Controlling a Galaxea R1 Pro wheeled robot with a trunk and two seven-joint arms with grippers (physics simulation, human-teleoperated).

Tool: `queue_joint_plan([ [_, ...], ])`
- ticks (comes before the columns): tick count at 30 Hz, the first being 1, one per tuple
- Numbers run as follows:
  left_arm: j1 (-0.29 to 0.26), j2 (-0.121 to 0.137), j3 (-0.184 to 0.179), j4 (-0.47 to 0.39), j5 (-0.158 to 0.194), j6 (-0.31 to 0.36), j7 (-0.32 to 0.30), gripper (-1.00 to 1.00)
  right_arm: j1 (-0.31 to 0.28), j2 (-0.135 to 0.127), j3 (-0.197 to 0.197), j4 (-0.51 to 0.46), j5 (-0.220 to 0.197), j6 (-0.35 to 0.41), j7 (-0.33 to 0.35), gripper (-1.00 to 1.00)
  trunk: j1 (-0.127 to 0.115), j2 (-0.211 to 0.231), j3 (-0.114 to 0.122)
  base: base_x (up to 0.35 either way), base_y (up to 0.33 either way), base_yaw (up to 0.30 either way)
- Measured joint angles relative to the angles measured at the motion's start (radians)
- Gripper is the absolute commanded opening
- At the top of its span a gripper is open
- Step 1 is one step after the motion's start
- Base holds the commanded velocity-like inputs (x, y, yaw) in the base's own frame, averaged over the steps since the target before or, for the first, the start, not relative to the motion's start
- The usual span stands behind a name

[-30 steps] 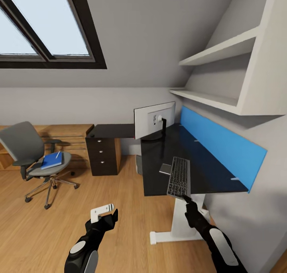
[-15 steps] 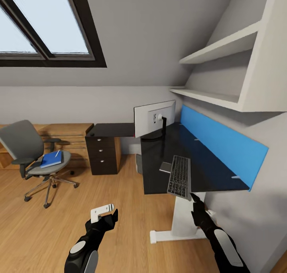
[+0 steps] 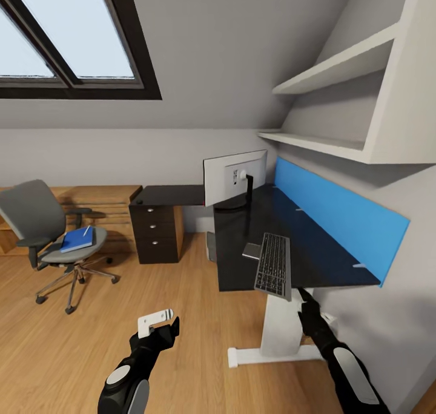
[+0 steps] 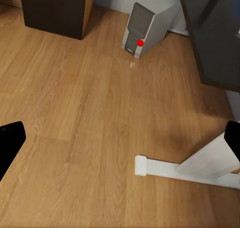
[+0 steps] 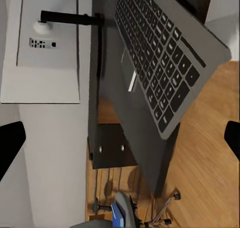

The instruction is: In the bedroom, organize the workspace by keeping the computer under the desk, ensuring the monitor is on the desk, placing the keyboard on the desk next to the monitor, placing the mouse on the desk next to the keyboard, moving the folder from the swivel chair onto the desk next to the mouse, stacking the notebook on top of the folder with the pen on top of the notebook, and positioning the swivel chair next to the desk.

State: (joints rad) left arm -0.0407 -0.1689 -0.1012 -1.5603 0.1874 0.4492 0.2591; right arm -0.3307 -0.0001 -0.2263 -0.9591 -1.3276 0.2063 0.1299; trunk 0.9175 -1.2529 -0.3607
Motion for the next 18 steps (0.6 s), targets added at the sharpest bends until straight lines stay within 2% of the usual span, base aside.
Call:
queue_joint_plan([
  [3, 0.0, 0.0, 0.0, 0.0, 0.0, 0.001, 0.0, 1.0, 0.0, -0.025, 0.002, 0.003, 0.024, 0.006, -0.02, 1.0, 0.012, -0.021, -0.009, 0.0, 0.0, 0.0],
  [7, 0.0, -0.001, 0.0, 0.0, 0.0, 0.001, 0.0, 1.0, 0.0, -0.039, 0.002, 0.01, 0.049, 0.009, -0.031, 1.0, 0.027, -0.049, -0.022, 0.0, 0.0, 0.0],
  [12, 0.0, -0.001, 0.0, 0.0, 0.0, 0.002, 0.0, 1.0, 0.0, -0.042, 0.003, 0.015, 0.091, 0.01, -0.023, 1.0, 0.046, -0.084, -0.038, 0.0, 0.0, 0.0],
  [16, 0.0, -0.002, 0.0, 0.0, 0.001, 0.002, 0.0, 1.0, 0.0, -0.041, 0.003, 0.027, 0.14, 0.008, 0.024, 1.0, 0.061, -0.112, -0.05, 0.0, 0.0, 0.0],
  [18, 0.0, -0.002, 0.0, 0.0, 0.0, 0.002, 0.0, 1.0, 0.0, -0.04, 0.004, 0.04, 0.15, 0.006, 0.053, 1.0, 0.069, -0.126, -0.056, 0.0, 0.0, 0.0],
])
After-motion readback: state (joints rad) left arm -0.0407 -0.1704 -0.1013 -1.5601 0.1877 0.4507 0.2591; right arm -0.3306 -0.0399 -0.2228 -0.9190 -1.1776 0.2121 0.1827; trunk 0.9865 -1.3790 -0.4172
